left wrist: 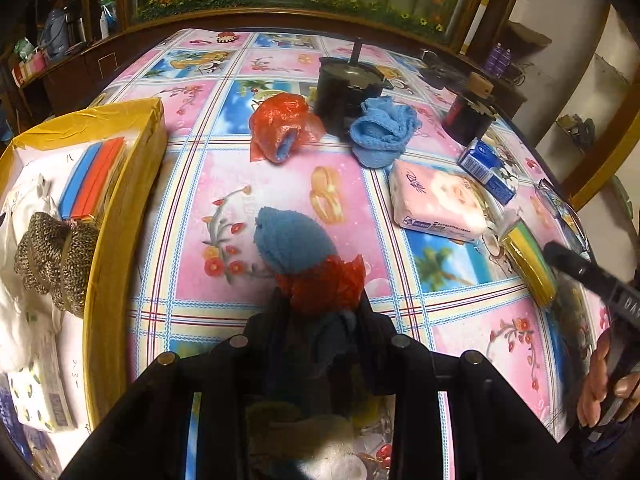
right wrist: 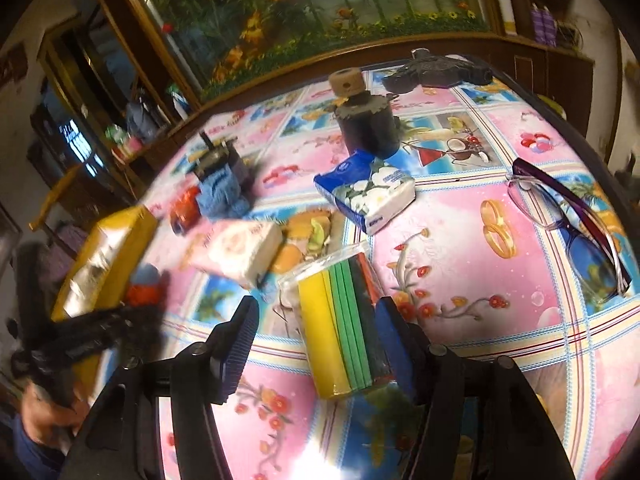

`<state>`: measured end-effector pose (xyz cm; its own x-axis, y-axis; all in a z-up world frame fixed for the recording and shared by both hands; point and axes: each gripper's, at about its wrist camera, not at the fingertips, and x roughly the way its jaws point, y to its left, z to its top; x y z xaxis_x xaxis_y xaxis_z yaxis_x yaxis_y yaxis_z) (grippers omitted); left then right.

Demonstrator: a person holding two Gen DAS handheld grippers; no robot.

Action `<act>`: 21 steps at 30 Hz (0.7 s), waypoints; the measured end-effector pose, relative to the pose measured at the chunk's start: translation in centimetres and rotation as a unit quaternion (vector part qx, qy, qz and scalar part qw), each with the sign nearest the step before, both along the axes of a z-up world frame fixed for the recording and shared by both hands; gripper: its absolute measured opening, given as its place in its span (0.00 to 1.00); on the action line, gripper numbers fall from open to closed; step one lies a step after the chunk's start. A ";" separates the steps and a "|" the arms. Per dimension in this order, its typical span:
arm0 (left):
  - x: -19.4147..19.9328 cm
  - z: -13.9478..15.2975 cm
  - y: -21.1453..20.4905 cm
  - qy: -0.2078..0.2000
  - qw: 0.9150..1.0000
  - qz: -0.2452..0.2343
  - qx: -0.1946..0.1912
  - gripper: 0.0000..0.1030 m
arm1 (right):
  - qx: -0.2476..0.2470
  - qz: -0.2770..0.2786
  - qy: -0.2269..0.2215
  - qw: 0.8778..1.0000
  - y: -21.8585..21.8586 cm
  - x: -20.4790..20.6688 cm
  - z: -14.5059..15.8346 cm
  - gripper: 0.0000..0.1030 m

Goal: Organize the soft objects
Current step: 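Lift the blue cloth with left tool while right tool carries the sponge pack toward the box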

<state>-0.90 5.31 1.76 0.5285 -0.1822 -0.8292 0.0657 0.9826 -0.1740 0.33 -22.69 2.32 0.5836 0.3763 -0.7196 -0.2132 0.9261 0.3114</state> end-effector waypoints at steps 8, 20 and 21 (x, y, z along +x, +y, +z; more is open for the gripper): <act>0.0 -0.1 0.3 -0.008 1.000 0.002 -0.005 0.30 | -0.070 0.000 0.000 0.998 0.9 -0.1 -0.8 0.73; -0.5 -0.4 0.3 -0.040 0.999 0.012 -0.018 0.30 | -0.092 0.001 -0.025 0.995 1.6 -0.5 -0.6 0.39; -0.5 -0.4 0.3 -0.042 0.999 0.013 -0.020 0.30 | -0.086 0.005 -0.040 0.996 1.6 -0.8 -0.1 0.39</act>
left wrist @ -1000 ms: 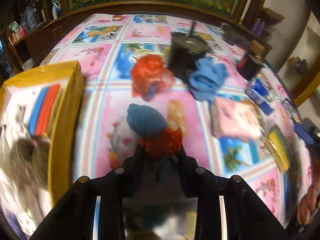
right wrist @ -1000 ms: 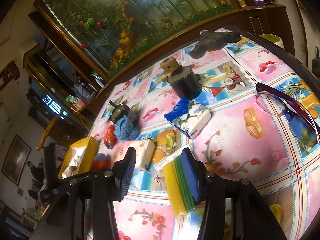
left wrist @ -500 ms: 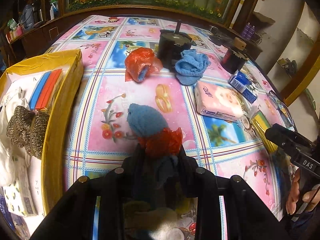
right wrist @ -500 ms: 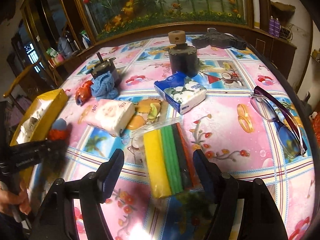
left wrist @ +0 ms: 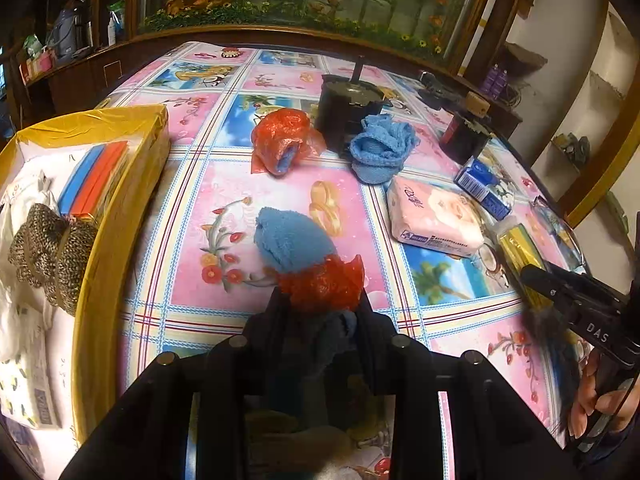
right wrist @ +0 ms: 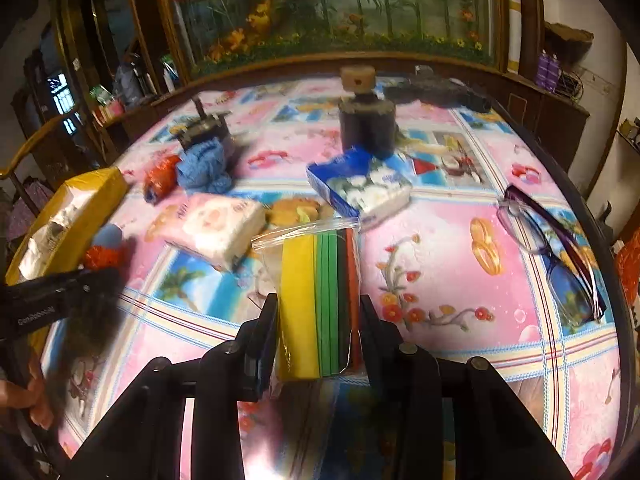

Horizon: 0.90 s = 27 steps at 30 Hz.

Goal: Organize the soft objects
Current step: 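Lift the blue cloth with left tool while right tool carries the sponge pack toward the box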

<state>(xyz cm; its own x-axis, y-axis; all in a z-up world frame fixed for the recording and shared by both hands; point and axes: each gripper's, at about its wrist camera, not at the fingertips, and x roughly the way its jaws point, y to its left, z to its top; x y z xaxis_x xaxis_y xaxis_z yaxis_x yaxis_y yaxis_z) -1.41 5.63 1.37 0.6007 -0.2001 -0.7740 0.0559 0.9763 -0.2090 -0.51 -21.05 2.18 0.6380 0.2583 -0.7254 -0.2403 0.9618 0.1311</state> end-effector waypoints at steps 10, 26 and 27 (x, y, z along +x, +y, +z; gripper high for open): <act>-0.4 0.0 -1.0 -0.003 1.000 -0.015 -0.013 0.30 | 0.006 0.009 -0.011 1.000 0.7 -0.2 0.5 0.39; -1.0 0.5 -1.5 -0.010 1.000 -0.024 -0.012 0.30 | -0.005 0.001 -0.006 1.000 0.8 0.0 0.2 0.39; -1.0 0.5 -1.6 -0.010 1.000 -0.025 -0.012 0.30 | -0.006 0.000 -0.006 1.000 0.8 0.0 0.2 0.39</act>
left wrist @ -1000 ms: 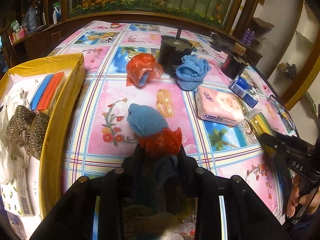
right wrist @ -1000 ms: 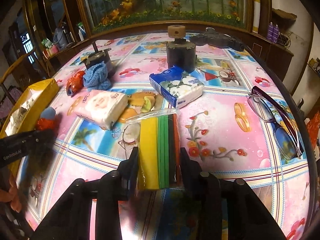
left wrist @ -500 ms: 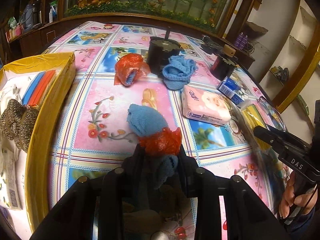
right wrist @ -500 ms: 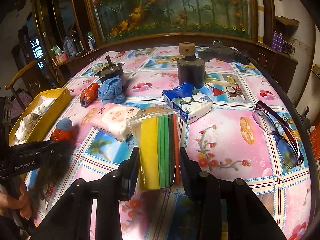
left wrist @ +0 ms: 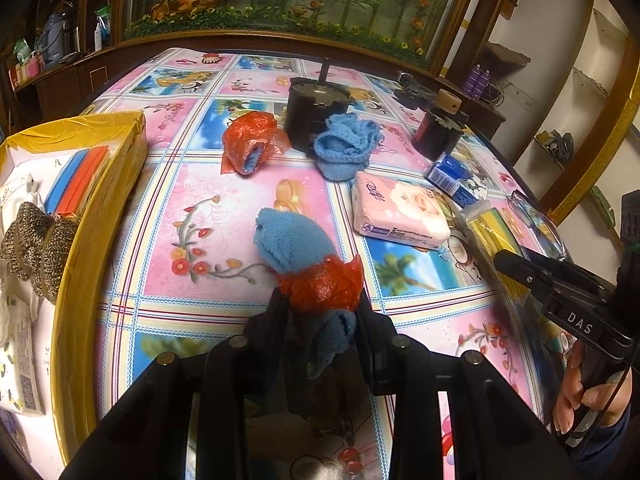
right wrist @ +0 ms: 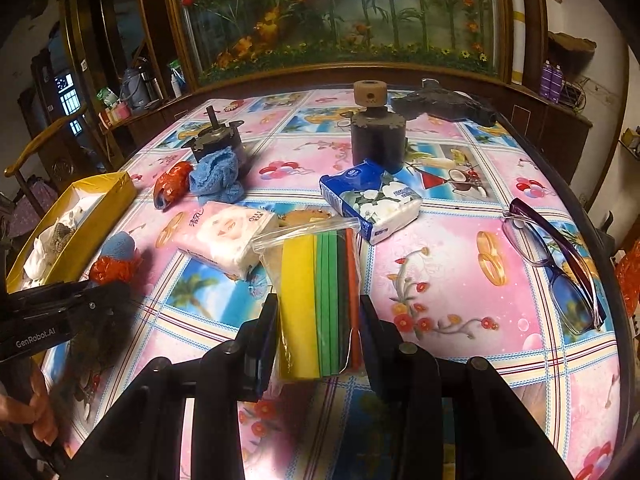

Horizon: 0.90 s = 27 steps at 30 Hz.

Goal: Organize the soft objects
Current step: 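Lift the blue cloth with left tool while right tool carries the sponge pack toward the box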

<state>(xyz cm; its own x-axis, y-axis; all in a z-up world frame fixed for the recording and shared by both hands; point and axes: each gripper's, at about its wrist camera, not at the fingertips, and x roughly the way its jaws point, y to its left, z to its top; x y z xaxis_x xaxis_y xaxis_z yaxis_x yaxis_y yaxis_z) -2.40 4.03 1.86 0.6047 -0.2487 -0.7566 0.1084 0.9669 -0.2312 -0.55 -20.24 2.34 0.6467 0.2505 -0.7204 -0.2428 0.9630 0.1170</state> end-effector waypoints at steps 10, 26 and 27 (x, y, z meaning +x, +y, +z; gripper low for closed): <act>-0.3 0.6 -0.1 -0.005 1.000 -0.004 -0.001 0.30 | 0.003 0.000 0.003 1.000 0.0 0.1 -0.2 0.39; -2.1 3.6 1.2 -0.033 0.999 -0.009 -0.024 0.30 | 0.072 0.041 0.010 0.997 3.3 -1.6 0.9 0.39; -2.3 3.8 1.4 -0.036 0.999 -0.009 -0.026 0.30 | 0.073 0.046 0.011 0.996 3.8 -1.7 1.0 0.39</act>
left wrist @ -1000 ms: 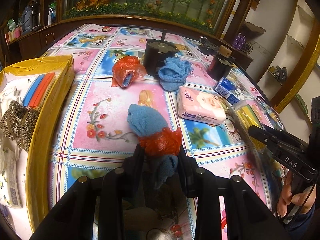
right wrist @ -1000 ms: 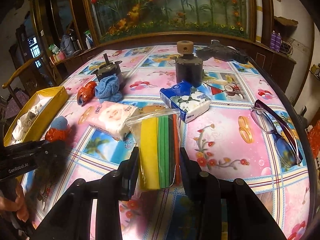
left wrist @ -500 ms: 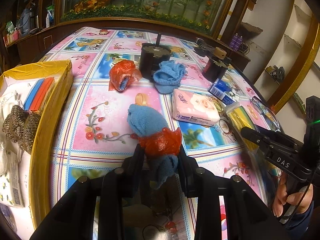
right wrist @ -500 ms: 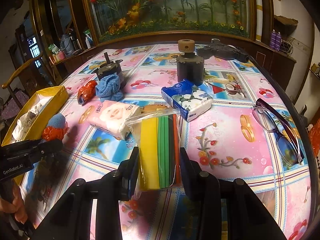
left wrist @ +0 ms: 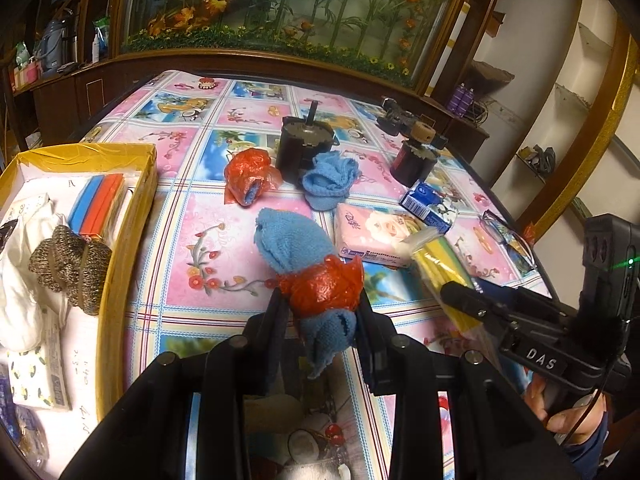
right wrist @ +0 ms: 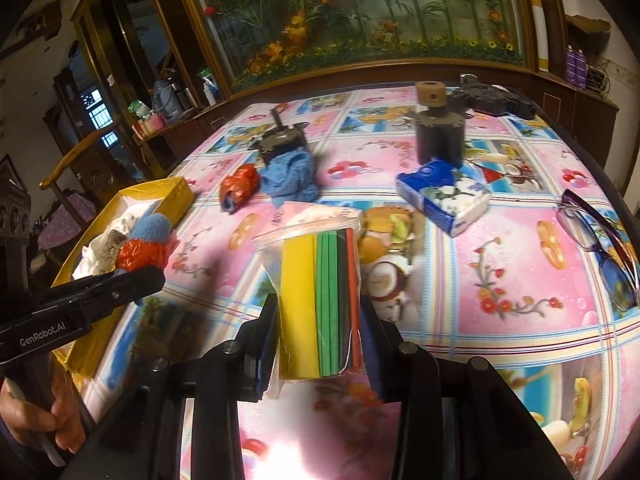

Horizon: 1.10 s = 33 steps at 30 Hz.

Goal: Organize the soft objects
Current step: 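Lift the blue cloth with left tool while right tool carries the sponge pack toward the box, then lower the blue cloth into the box with left tool while right tool releases the sponge pack there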

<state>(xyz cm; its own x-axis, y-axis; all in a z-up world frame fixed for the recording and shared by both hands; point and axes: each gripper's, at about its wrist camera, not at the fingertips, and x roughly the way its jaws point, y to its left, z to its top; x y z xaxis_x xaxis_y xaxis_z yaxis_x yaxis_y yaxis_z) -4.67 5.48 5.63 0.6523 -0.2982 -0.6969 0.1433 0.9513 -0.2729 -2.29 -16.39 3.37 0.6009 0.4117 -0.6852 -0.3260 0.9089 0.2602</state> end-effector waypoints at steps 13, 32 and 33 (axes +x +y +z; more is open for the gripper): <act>-1.4 2.6 7.5 -0.030 0.997 0.059 -0.041 0.30 | 0.016 0.083 0.016 0.996 8.7 -1.4 1.7 0.40; -4.3 0.7 23.9 -0.019 0.970 0.233 -0.059 0.30 | 0.010 0.220 0.013 0.975 24.6 -4.3 3.8 0.40; -4.3 0.5 24.0 -0.017 0.970 0.234 -0.059 0.30 | 0.006 0.226 0.015 0.974 25.4 -4.4 3.5 0.40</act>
